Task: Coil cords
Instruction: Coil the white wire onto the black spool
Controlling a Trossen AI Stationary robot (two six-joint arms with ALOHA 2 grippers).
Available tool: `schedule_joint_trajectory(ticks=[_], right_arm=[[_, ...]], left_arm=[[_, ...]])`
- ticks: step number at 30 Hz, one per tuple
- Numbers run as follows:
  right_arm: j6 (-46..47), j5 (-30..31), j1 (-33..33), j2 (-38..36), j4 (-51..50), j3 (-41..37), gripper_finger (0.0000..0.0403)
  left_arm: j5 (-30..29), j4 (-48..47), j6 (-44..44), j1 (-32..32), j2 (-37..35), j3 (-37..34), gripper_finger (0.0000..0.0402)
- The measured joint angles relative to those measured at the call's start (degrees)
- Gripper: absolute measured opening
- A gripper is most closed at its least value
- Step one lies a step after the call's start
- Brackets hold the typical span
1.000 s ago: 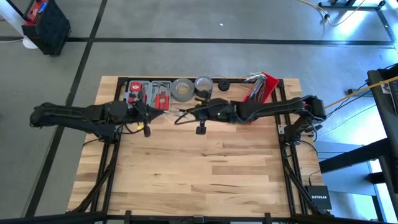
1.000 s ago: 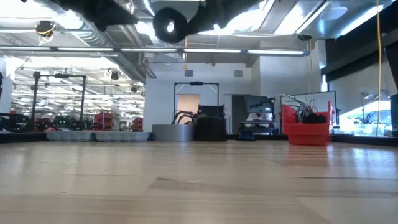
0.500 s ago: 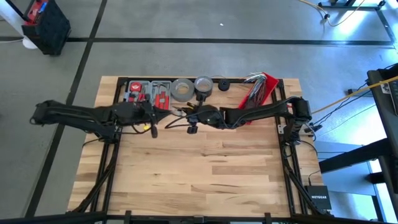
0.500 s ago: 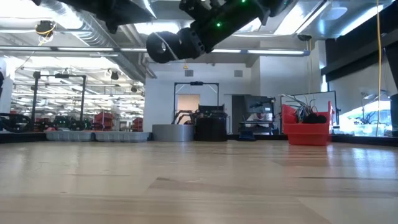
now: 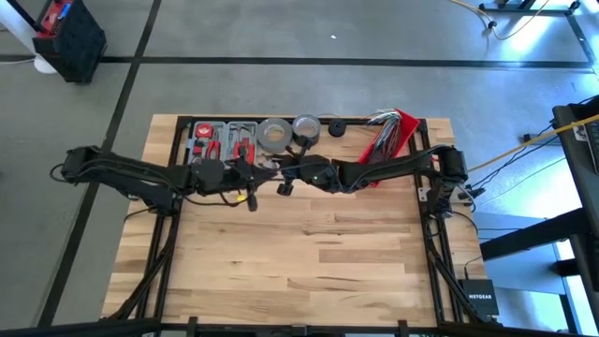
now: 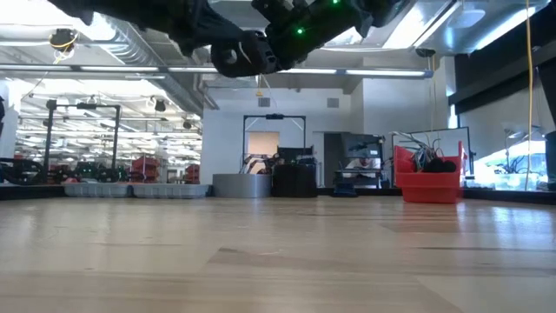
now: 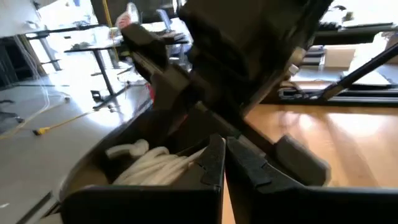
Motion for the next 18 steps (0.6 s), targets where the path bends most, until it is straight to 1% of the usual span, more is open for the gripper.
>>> schedule_joint_trajectory(ticks=[6, 13, 18], right_arm=[[1.8, -1.3, 0.0, -0.6, 3.3, 0.0, 0.0005], [1.9, -3.3, 0.0, -1.4, 8.1, 0.0, 0.0005], [3.5, -6.3, 0.0, -2.6, 8.2, 0.0, 0.0005]], left_arm=[[0.1, 1.2, 1.0, 0.9, 2.6, 0.0, 0.0000], [0.0, 1.5, 1.1, 1.6, 2.6, 0.2, 0.0000], [0.0, 1.3, 2.1, 1.6, 2.6, 0.2, 0.0000]])
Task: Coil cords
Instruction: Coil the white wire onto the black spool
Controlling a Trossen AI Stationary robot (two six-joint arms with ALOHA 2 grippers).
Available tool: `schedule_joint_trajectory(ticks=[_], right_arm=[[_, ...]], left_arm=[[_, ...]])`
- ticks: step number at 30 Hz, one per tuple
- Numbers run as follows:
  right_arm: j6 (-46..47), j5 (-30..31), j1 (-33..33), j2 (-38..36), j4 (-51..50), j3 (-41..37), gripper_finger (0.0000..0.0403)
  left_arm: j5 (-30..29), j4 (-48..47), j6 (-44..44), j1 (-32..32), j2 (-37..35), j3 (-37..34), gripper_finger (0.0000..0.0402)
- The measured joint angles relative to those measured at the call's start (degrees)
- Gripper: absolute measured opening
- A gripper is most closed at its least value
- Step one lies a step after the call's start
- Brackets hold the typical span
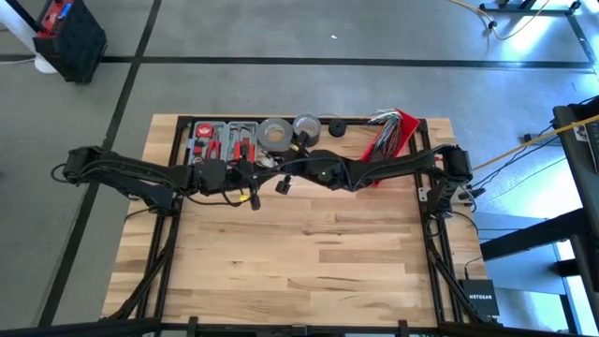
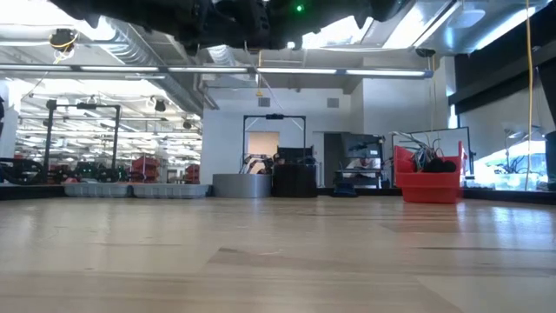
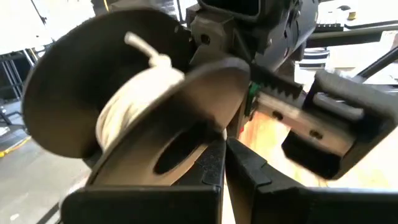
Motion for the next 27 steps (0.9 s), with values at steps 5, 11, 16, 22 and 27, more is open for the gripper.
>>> schedule_joint_trajectory(ticks=[5, 11, 16, 22, 27], right_arm=[[1.7, -3.1, 0.0, -1.7, -0.6, 0.0, 0.0005], [4.1, -5.4, 0.0, -3.6, -2.7, 0.0, 0.0005], [4.7, -7.0, 0.0, -4.3, -4.0, 0.0, 0.0005], [6.2, -9.8, 0.0, -5.4, -5.6, 0.0, 0.0005], [6.4, -11.1, 0.0, -7.5, -6.0, 0.0, 0.0005]], left_arm=[[-0.4, -0.1, 1.3, 0.0, 0.0, 0.0, 0.0000], [-1.0, -0.3, 2.5, 0.0, -0.1, 0.0, 0.0000], [-3.1, -1.2, 4.1, 0.0, -0.1, -0.1, 0.0000], [-4.6, -2.0, 5.0, -0.1, 0.0, -0.1, 0.0000], [-4.9, -2.0, 5.4, -0.1, 0.0, -0.2, 0.0000]])
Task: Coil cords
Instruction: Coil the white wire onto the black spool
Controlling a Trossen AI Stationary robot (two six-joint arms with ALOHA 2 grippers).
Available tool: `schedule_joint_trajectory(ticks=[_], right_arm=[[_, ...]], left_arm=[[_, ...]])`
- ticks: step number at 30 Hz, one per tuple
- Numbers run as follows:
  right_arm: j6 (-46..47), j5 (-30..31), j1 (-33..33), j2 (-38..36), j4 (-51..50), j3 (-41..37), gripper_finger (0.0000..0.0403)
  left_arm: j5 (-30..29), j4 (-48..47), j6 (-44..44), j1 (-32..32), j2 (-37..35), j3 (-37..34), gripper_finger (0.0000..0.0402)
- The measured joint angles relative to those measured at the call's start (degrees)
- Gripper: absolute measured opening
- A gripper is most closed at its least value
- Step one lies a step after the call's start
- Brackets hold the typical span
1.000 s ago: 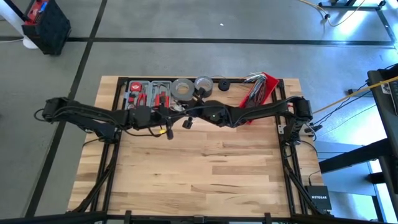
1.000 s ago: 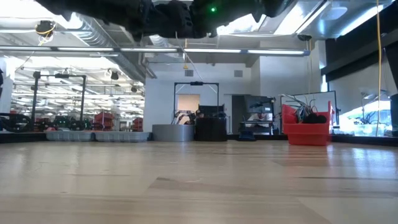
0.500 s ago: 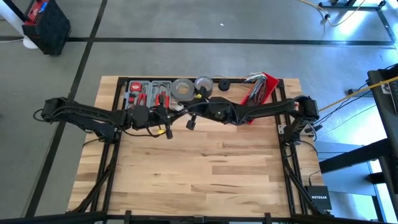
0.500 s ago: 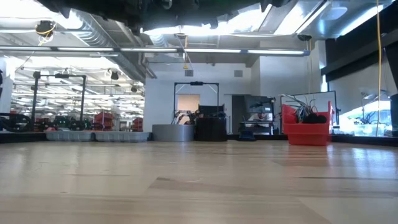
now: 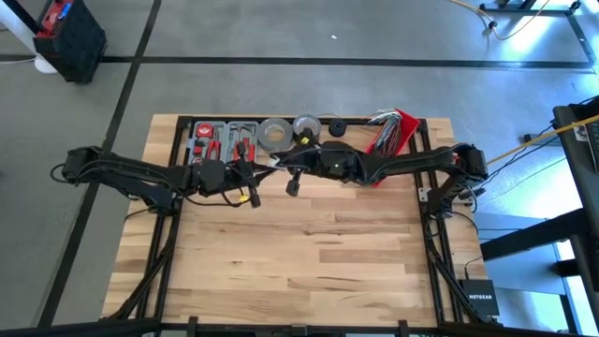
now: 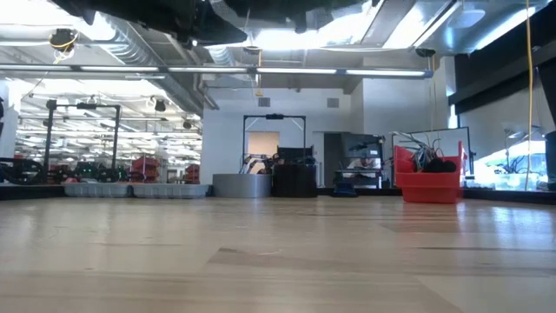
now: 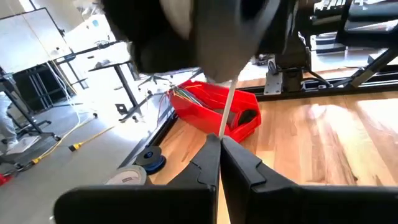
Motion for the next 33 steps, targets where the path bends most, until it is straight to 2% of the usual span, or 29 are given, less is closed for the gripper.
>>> schedule_joint_trajectory(ticks=[27, 33], right_arm=[[1.0, -3.3, 0.1, -6.1, -6.9, 0.1, 0.0005], [1.1, -3.0, 0.2, -6.3, -14.3, 0.2, 0.0005]], left_arm=[[-2.6, -2.9, 4.2, 0.1, 0.0, -0.1, 0.0000], [-3.2, -5.7, 4.1, 0.1, -1.9, -0.3, 0.0000]])
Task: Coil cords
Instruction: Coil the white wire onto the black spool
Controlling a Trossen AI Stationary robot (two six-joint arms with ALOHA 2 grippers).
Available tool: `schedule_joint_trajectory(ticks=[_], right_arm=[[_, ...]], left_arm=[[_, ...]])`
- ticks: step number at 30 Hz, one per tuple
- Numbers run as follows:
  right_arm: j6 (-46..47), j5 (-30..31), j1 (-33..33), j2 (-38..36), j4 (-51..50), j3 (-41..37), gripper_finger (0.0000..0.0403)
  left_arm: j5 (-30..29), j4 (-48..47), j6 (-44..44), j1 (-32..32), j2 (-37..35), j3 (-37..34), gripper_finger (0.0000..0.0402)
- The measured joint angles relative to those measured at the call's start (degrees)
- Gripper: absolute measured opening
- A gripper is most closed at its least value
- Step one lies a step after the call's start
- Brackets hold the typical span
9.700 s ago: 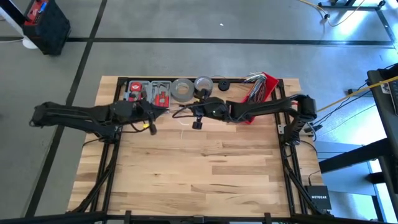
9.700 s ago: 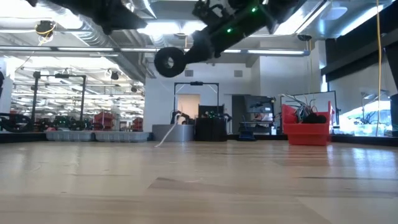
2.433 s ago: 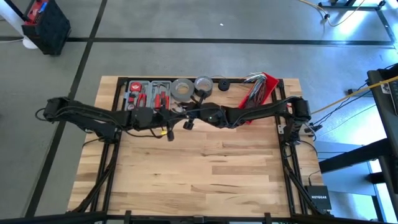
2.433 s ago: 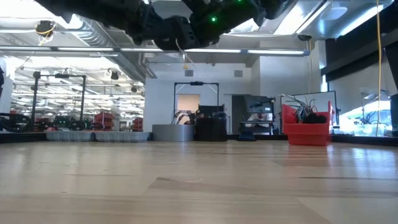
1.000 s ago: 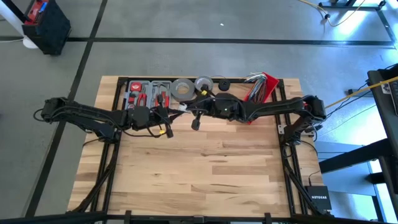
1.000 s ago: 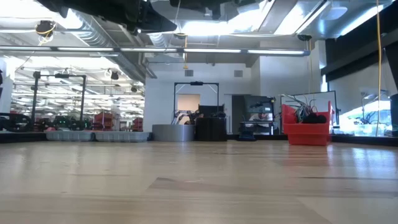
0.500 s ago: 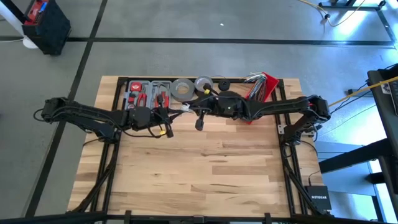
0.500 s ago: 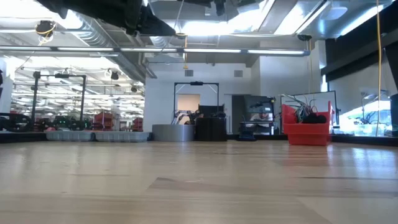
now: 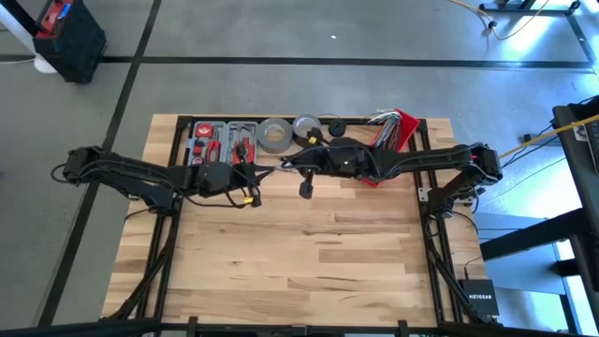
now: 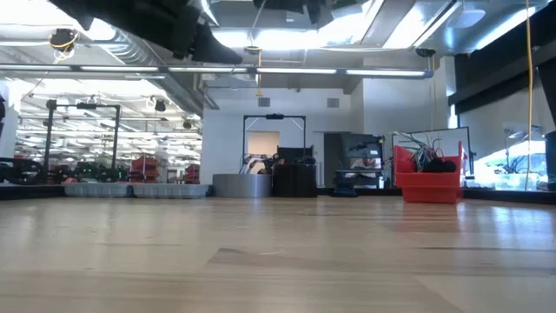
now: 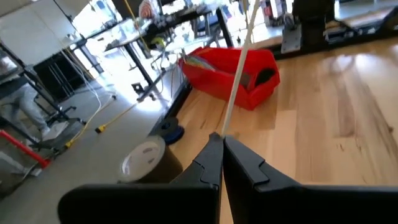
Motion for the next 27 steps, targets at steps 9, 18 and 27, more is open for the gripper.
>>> schedule_joint_trajectory(ticks=[9, 18, 27], right_arm=[[-1.0, 2.3, 0.0, 0.7, -9.2, 0.3, 0.0005], [-4.7, 11.4, 0.0, 10.2, -5.2, 0.2, 0.0005], [-6.2, 18.1, -0.4, 16.1, 5.2, 0.1, 0.0005]], left_arm=[[-0.3, -8.7, -4.0, -0.4, -10.6, -0.1, 0.0000], [0.0, -10.5, -8.8, -2.7, -15.9, -0.1, 0.0000], [0.4, -6.3, -12.2, -3.4, -13.3, 0.0, 0.0000]])
